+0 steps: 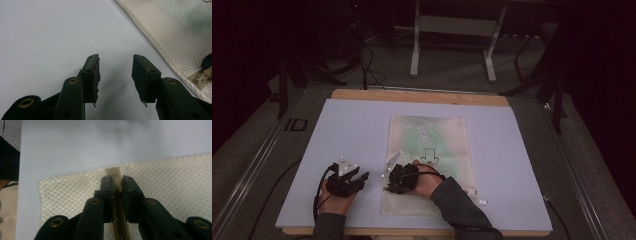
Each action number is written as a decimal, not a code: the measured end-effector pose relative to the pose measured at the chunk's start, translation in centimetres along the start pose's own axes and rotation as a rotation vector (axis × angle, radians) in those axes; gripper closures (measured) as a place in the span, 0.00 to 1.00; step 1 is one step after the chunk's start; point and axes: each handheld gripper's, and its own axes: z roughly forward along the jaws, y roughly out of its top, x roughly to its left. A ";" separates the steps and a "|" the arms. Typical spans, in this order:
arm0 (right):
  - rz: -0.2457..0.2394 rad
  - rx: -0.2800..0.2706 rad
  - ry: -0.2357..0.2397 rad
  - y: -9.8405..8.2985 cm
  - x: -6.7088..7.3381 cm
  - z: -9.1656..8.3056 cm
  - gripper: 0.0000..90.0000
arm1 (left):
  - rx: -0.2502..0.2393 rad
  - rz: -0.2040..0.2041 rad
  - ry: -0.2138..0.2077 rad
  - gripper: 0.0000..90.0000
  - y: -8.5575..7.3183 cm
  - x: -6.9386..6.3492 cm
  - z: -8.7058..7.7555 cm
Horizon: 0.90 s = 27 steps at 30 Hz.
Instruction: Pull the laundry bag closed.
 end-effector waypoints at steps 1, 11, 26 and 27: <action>0.000 0.000 0.000 0.0 0.0 0.0 0.88 | 0.000 0.000 0.000 0.63 0.0 0.0 0.0; 0.004 0.023 0.019 0.5 0.1 0.4 0.91 | 0.006 0.014 -0.025 0.65 0.1 -0.4 0.0; -0.020 0.027 -0.026 0.4 0.5 0.6 0.91 | 0.014 0.082 -0.121 0.98 0.6 -1.8 0.5; -0.024 0.029 -0.030 0.4 0.6 0.6 0.91 | 0.015 0.087 -0.124 0.99 0.6 -1.9 0.6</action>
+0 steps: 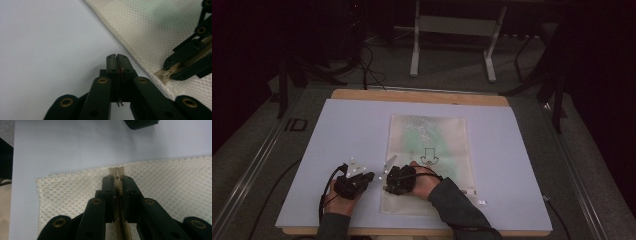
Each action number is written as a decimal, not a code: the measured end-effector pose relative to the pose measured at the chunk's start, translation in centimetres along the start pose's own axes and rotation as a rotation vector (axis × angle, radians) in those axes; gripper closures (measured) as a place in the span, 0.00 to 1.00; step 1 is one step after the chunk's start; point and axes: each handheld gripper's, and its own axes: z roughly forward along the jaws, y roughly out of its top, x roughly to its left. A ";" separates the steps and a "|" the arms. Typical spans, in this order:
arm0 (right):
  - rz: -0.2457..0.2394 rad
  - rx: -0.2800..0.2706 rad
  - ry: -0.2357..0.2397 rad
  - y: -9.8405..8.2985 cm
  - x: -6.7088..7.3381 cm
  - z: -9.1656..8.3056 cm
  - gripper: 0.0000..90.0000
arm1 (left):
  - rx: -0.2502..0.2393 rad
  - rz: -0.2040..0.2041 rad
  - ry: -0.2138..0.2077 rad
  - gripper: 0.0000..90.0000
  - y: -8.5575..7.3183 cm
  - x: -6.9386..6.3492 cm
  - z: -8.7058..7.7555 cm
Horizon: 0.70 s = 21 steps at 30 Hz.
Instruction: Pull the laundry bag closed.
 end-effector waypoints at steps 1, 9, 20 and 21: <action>0.001 0.001 -0.001 0.0 0.1 0.0 0.91 | -0.001 0.000 -0.007 0.99 0.1 -0.1 0.1; -0.008 -0.004 -0.006 -0.1 0.1 0.0 0.91 | -0.008 -0.008 -0.066 0.99 0.5 -0.9 0.8; -0.021 -0.019 -0.018 -0.2 0.1 0.1 0.91 | 0.001 -0.001 -0.104 0.98 0.9 -2.2 1.9; -0.025 -0.020 -0.019 -0.2 0.1 0.1 0.91 | 0.006 0.003 -0.103 0.98 0.9 -2.3 2.0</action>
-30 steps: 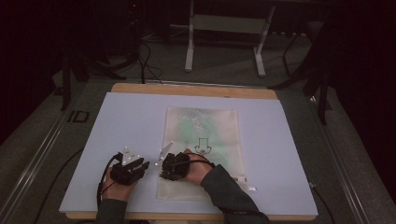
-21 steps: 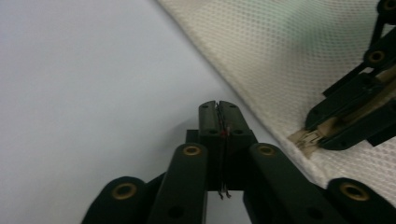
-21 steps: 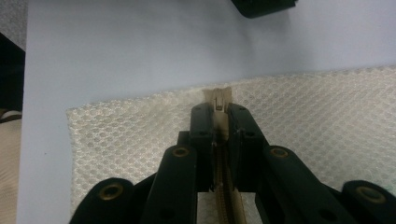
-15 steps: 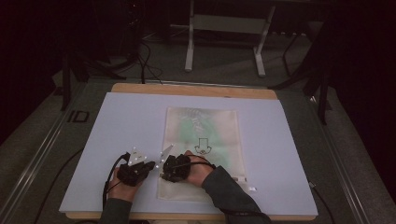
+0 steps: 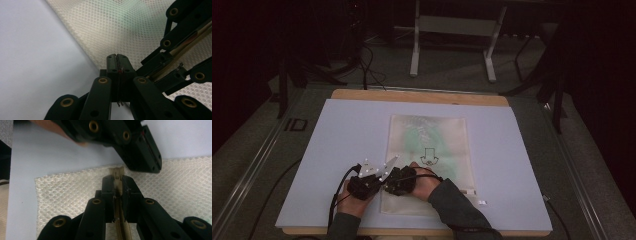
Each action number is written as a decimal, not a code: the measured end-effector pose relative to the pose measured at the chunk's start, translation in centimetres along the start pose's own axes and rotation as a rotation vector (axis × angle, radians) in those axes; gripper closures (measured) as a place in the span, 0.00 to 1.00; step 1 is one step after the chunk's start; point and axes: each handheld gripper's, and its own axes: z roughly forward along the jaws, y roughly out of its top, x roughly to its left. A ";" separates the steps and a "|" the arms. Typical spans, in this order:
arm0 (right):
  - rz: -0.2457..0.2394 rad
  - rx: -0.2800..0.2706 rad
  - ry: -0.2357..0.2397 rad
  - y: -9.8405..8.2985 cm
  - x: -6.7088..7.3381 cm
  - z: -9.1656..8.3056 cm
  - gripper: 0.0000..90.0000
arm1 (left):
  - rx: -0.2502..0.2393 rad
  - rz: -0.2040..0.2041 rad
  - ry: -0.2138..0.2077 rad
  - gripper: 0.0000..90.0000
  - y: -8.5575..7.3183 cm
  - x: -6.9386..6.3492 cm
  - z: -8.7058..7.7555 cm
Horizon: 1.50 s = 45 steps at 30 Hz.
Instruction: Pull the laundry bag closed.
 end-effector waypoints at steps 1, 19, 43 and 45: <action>0.000 -0.001 -0.001 0.0 0.0 0.0 0.91 | 0.010 0.004 0.002 0.98 0.0 -0.1 0.1; -0.005 0.021 0.010 0.0 0.0 -0.3 0.92 | 0.028 -0.040 -0.054 0.99 -0.2 0.8 0.4; -0.028 0.090 -0.012 -0.9 0.2 -1.2 0.91 | 0.026 -0.044 -0.063 0.99 -0.2 0.9 0.4; -0.036 0.095 -0.015 -1.0 0.2 -1.4 0.91 | 0.026 -0.045 -0.063 0.99 -0.2 0.9 0.4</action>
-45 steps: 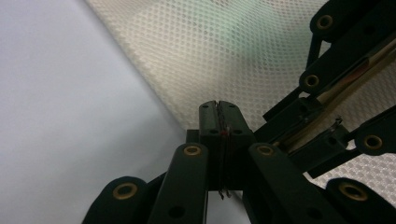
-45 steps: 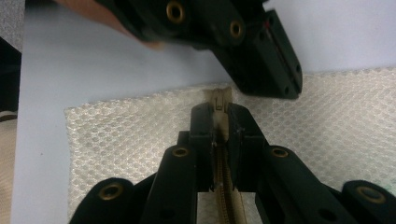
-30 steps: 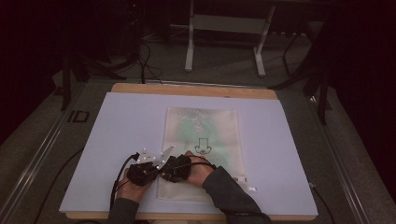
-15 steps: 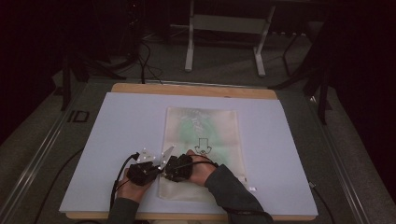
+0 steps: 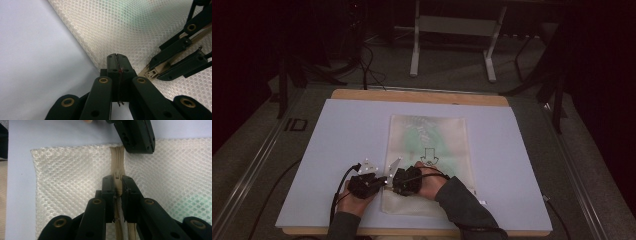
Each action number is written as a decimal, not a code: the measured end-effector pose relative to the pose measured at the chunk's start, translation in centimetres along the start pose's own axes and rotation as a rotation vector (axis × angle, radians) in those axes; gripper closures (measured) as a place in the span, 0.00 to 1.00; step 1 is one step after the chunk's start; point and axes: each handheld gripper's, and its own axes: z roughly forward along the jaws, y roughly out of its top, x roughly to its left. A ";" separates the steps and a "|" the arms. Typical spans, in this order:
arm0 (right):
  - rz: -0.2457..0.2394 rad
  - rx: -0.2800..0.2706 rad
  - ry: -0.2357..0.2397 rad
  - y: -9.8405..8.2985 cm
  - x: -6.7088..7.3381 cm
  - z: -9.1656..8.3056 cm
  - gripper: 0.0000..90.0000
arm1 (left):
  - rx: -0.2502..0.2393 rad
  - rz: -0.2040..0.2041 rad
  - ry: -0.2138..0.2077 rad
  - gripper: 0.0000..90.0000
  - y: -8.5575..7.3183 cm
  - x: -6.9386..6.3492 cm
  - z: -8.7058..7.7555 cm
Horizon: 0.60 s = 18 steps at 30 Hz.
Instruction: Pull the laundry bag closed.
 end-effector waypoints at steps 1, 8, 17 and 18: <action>0.001 0.004 -0.003 -0.1 0.1 -0.1 0.91 | -0.001 0.000 0.000 0.99 0.0 0.0 0.0; -0.006 0.018 -0.015 -0.5 0.3 -0.4 0.91 | 0.001 0.000 0.003 0.99 0.0 0.0 0.0; -0.032 0.044 -0.039 -0.5 0.7 -0.6 0.91 | 0.004 0.000 0.003 0.99 0.0 0.0 0.0; -0.035 0.048 -0.041 -0.5 0.7 -0.6 0.91 | 0.003 -0.001 0.002 0.99 0.0 0.0 0.0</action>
